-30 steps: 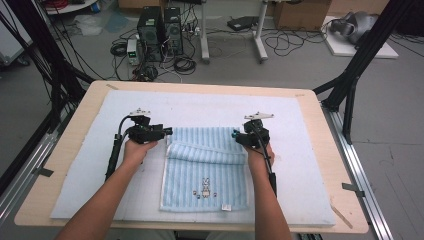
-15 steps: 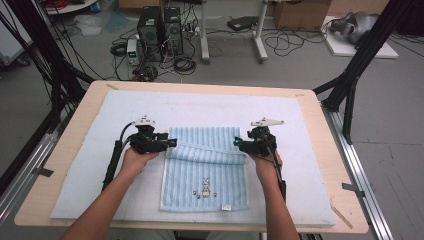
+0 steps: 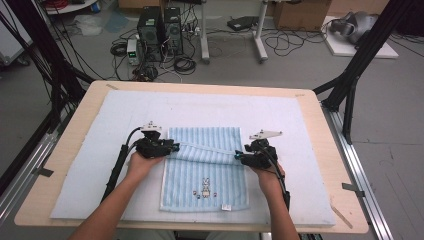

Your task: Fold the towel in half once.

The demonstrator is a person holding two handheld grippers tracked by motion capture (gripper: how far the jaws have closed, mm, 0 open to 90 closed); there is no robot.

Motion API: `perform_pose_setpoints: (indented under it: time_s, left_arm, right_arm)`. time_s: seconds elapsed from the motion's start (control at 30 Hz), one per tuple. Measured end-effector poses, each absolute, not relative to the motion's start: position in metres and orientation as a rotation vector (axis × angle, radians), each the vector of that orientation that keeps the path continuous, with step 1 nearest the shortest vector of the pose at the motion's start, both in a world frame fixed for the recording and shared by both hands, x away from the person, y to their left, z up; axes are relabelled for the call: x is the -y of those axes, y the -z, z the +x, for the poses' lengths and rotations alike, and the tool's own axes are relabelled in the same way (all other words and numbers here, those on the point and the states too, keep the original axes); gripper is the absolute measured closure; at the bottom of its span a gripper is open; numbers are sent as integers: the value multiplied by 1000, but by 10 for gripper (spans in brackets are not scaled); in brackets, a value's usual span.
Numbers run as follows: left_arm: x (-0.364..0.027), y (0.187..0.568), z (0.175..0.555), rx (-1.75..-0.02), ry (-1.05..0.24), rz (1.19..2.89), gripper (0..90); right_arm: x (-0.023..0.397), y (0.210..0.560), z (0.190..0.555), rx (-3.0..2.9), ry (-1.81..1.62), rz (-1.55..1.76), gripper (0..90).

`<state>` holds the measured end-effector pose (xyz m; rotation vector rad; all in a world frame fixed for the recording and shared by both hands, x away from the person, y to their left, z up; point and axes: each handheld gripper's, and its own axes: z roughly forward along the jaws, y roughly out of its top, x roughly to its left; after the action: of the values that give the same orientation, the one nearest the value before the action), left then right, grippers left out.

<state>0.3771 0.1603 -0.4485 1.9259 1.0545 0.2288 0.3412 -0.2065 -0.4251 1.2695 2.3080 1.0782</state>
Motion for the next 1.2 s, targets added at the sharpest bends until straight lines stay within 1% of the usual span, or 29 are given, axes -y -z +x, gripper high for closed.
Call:
perform_pose_setpoints:
  time_s: [0.07, 0.1, 0.13, 0.17, 0.27, 0.33, 0.37, 0.5, 0.6, 0.9, 1.0, 1.2]
  left_arm:
    - [-160, 448, 375, -1038, -244, 1933, 801]
    - [-160, 448, 374, -1035, -246, 1935, 831]
    - [-159, 447, 374, -1030, -247, 1933, 845]
    - [-159, 447, 373, -1032, -253, 1933, 850]
    - [-159, 444, 370, -1019, -255, 1927, 858]
    - [-159, 441, 368, -1005, -258, 1922, 862]
    - [-159, 440, 367, -1001, -252, 1914, 863]
    - [-160, 433, 361, -966, -248, 1901, 866]
    - [-165, 428, 351, -943, -233, 1857, 865]
    - [-179, 424, 323, -880, -221, 1865, 865]
    - [-181, 427, 314, -861, -204, 1889, 864]
    - [-185, 429, 292, -830, -170, 1879, 864]
  right_arm:
    - [208, 427, 340, -2317, -1072, 1260, 565]
    - [208, 428, 340, -2317, -1071, 1266, 578]
    - [208, 429, 339, -2319, -1069, 1268, 586]
    - [209, 429, 339, -2321, -1074, 1271, 615]
    - [210, 430, 338, -2345, -1073, 1258, 744]
    - [210, 430, 337, -2360, -1070, 1245, 815]
    - [210, 430, 337, -2368, -1061, 1233, 825]
    - [210, 429, 334, -2354, -1075, 1228, 836]
    - [210, 427, 330, -2344, -1090, 1213, 835]
    - [208, 421, 307, -2329, -1149, 1138, 834]
    - [208, 421, 298, -2325, -1162, 1123, 835]
    - [210, 417, 280, -2317, -1187, 1094, 835]
